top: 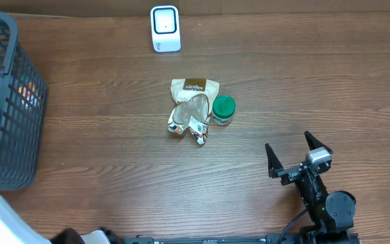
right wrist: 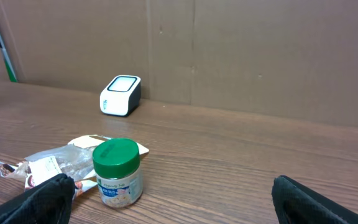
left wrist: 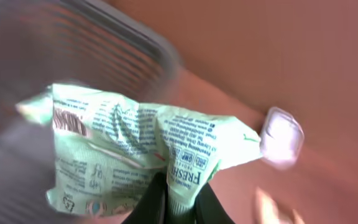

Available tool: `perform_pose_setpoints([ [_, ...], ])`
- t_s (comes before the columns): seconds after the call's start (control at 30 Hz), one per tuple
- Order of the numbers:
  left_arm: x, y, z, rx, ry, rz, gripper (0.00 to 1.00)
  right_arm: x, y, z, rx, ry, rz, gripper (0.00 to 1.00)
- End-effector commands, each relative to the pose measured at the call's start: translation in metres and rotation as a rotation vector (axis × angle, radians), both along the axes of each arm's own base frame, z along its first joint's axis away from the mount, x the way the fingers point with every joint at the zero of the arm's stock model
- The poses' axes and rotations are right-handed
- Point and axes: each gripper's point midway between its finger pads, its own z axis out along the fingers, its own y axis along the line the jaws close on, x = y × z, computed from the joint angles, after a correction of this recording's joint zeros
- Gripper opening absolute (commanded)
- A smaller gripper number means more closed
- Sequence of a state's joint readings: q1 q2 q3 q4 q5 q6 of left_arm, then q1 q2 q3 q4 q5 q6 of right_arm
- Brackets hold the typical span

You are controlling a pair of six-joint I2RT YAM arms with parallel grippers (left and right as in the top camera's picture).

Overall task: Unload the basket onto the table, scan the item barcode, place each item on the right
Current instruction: 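Reach into the basket and grasp the light green snack packet, then place the green packet on the table left of the bread bag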

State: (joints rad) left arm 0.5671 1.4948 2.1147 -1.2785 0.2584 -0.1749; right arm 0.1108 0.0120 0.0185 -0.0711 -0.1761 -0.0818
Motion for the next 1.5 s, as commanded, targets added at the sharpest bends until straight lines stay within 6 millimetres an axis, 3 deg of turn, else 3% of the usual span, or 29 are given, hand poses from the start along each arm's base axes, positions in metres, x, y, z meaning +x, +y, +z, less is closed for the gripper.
perform_pose_setpoints([
  [0.0, 0.027, -0.070, -0.042, 0.000, 0.160, -0.239, 0.04, 0.001, -0.002, -0.002, 0.002, -0.001, -0.008, 1.00],
  [0.17, 0.037, -0.149, -0.108, 0.047, 0.407, -0.422, 0.04, 0.001, -0.002, -0.002, 0.002, -0.001, -0.009, 1.00],
  [0.37, 0.049, -0.212, -0.214, 0.134, 0.666, -0.566, 0.04, 0.001, -0.002, -0.002, 0.002, -0.001, -0.008, 1.00],
  [0.47, 0.056, -0.230, -0.260, 0.154, 0.743, -0.599, 0.04, 0.001, -0.002, -0.002, 0.002, -0.001, -0.009, 1.00],
  [0.5, 0.060, -0.236, -0.284, 0.165, 0.787, -0.607, 0.04, 0.001, -0.002, -0.002, 0.002, -0.001, -0.008, 1.00],
  [0.67, 0.062, -0.247, -0.335, 0.153, 0.892, -0.618, 0.04, 0.001, -0.002, -0.002, 0.002, -0.001, -0.008, 1.00],
  [0.73, 0.061, -0.249, -0.343, 0.142, 0.912, -0.624, 0.17, 0.001, -0.002, -0.002, 0.002, -0.001, -0.009, 1.00],
  [0.8, 0.061, -0.251, -0.343, 0.131, 0.911, -0.629, 0.45, 0.001, -0.002, -0.002, 0.002, -0.001, -0.008, 1.00],
  [0.87, 0.065, -0.252, -0.334, 0.133, 0.887, -0.629, 0.65, 0.001, -0.002, -0.002, 0.002, -0.001, -0.009, 1.00],
  [0.97, 0.078, -0.255, -0.304, 0.138, 0.819, -0.628, 0.72, 0.001, -0.002, -0.002, 0.002, -0.001, -0.008, 1.00],
  [1.1, 0.102, -0.253, -0.232, 0.161, 0.654, -0.603, 0.75, 0.001, -0.002, -0.002, 0.002, -0.001, -0.009, 1.00],
  [1.2, 0.113, -0.234, -0.164, 0.159, 0.503, -0.546, 0.77, 0.001, -0.002, -0.002, 0.002, -0.001, -0.008, 1.00],
  [1.33, 0.109, -0.176, -0.076, 0.129, 0.302, -0.384, 0.82, 0.001, -0.002, -0.002, 0.002, -0.001, -0.009, 1.00],
  [1.4, 0.098, -0.136, -0.044, 0.114, 0.223, -0.275, 0.84, 0.001, -0.002, -0.002, 0.002, -0.001, -0.009, 1.00],
  [1.43, 0.088, -0.104, -0.027, 0.102, 0.181, -0.183, 0.85, 0.001, -0.002, -0.002, 0.002, -0.001, -0.009, 1.00],
  [1.47, 0.082, -0.084, -0.020, 0.096, 0.164, -0.128, 0.86, 0.001, -0.002, -0.002, 0.002, -0.001, -0.008, 1.00],
])
